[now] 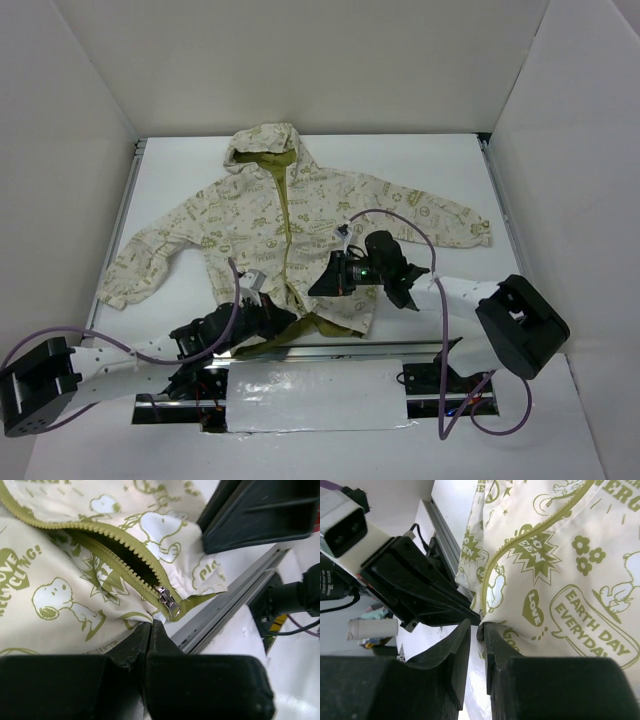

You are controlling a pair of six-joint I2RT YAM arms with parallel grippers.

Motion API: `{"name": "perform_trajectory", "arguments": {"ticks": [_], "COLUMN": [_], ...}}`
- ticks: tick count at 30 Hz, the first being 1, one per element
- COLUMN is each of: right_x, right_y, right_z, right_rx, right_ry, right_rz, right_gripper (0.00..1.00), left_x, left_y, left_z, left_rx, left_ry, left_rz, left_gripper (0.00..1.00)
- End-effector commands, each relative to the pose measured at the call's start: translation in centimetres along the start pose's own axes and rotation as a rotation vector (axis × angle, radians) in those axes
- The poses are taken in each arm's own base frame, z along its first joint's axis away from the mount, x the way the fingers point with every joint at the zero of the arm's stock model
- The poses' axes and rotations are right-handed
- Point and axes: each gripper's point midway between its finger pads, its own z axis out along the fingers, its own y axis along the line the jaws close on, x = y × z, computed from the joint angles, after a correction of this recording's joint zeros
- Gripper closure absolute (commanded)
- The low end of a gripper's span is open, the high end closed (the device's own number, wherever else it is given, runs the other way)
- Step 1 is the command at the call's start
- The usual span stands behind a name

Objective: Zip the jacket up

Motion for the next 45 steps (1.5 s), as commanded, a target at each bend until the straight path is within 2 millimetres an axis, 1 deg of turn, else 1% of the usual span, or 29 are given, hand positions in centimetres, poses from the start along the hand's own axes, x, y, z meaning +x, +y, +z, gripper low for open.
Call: {"name": "perform_trajectory", "arguments": {"ticks": [1,5,7,8,9,10,11,12,13,14,16,17,18,19,20,21,22,23,24,25,26,27,29,31,32,34,39,40,45], "right_x": [-1.9,-1.7,-1.9,-2.3,-1.9,-2.4,-3.0,-2.4,-2.5,-3.1,-2.1,-2.1,-1.4,0.0,0.6,0.8,2.9,3.5,3.3,4.5,5.8,5.7,6.5,7.0,6.7,7.0,6.6,6.9,7.3], "right_y": [0.6,1.2,1.4,1.5,2.0,1.7,2.2,2.6,2.8,3.1,4.1,4.4,4.5,4.7,5.0,4.7,4.2,4.6,5.0,4.4,4.7,4.8,5.0,4.4,4.9,3.8,3.0,2.5,2.3], "right_z": [-0.5,-1.1,-1.6,-1.8,-2.2,-2.5,-2.7,-3.2,-3.4,-3.6,-3.8,-3.7,-3.8,-3.4,-3.4,-3.4,-2.9,-2.9,-2.7,-2.5,-1.9,-1.6,-0.8,-0.2,0.0,0.4,1.2,1.4,2.0], "right_rx": [0.008,-0.002,0.026,0.040,0.056,0.105,0.124,0.150,0.170,0.195,0.200,0.207,0.217,0.215,0.209,0.222,0.214,0.184,0.150,0.147,0.138,0.136,0.130,0.141,0.111,0.145,0.172,0.193,0.186], "right_ry": [-0.077,-0.087,-0.105,-0.116,-0.110,-0.143,-0.161,-0.150,-0.158,-0.187,-0.173,-0.189,-0.180,-0.158,-0.162,-0.193,-0.181,-0.196,-0.248,-0.243,-0.223,-0.251,-0.240,-0.232,-0.243,-0.248,-0.273,-0.267,-0.253], "right_rz": [-0.059,-0.066,-0.067,-0.080,-0.085,-0.087,-0.108,-0.107,-0.110,-0.107,-0.103,-0.087,-0.071,-0.031,-0.006,0.030,0.117,0.143,0.168,0.230,0.234,0.248,0.276,0.299,0.299,0.315,0.331,0.334,0.361], "right_gripper": [0.75,0.68,0.58,0.56,0.54,0.51,0.48,0.45,0.44,0.44,0.43,0.43,0.42,0.42,0.42,0.42,0.42,0.41,0.41,0.41,0.40,0.40,0.40,0.40,0.39,0.39,0.39,0.39,0.39], "left_x": [-0.7,-0.5,-0.7,-0.7,-0.7,-0.8,-1.0,-1.0,-1.2,-1.2,-1.2,-1.2,-1.2,-1.2,-1.2,-1.2,-1.1,-1.1,-1.0,-1.0,-0.9,-0.9,-0.9,-0.8,-0.9,-0.9,-0.6,-0.6,-0.6], "left_y": [-1.7,-2.7,-3.0,-3.1,-3.3,-3.5,-3.6,-3.6,-3.7,-3.8,-3.9,-3.9,-4.0,-4.0,-4.0,-4.0,-4.0,-3.9,-3.8,-3.8,-3.8,-3.8,-3.9,-4.1,-4.1,-4.2,-4.1,-4.2,-4.2], "left_z": [0.6,1.0,1.1,1.1,1.1,1.1,1.1,1.0,1.0,1.0,0.9,0.9,0.9,0.9,0.9,0.9,0.8,0.9,0.9,0.9,0.9,0.9,1.0,1.1,1.1,1.0,0.7,0.7,0.6], "left_rx": [0.010,0.051,0.067,0.070,0.082,0.089,0.095,0.094,0.096,0.099,0.102,0.104,0.108,0.111,0.110,0.112,0.113,0.111,0.110,0.110,0.112,0.113,0.118,0.124,0.127,0.135,0.147,0.150,0.150], "left_ry": [0.020,0.032,0.026,0.027,0.028,0.026,0.021,0.019,0.015,0.014,0.015,0.015,0.014,0.015,0.016,0.014,0.018,0.018,0.021,0.021,0.021,0.022,0.023,0.026,0.025,0.026,0.026,0.025,0.023], "left_rz": [-0.045,-0.060,-0.068,-0.066,-0.058,-0.055,-0.057,-0.058,-0.057,-0.057,-0.057,-0.058,-0.058,-0.058,-0.057,-0.056,-0.056,-0.057,-0.054,-0.056,-0.053,-0.053,-0.047,-0.047,-0.045,-0.043,-0.055,-0.058,-0.056], "left_gripper": [1.00,1.00,1.00,1.00,1.00,1.00,1.00,1.00,1.00,1.00,1.00,1.00,1.00,1.00,1.00,1.00,1.00,1.00,1.00,1.00,1.00,1.00,1.00,1.00,1.00,1.00,1.00,1.00,1.00]}}
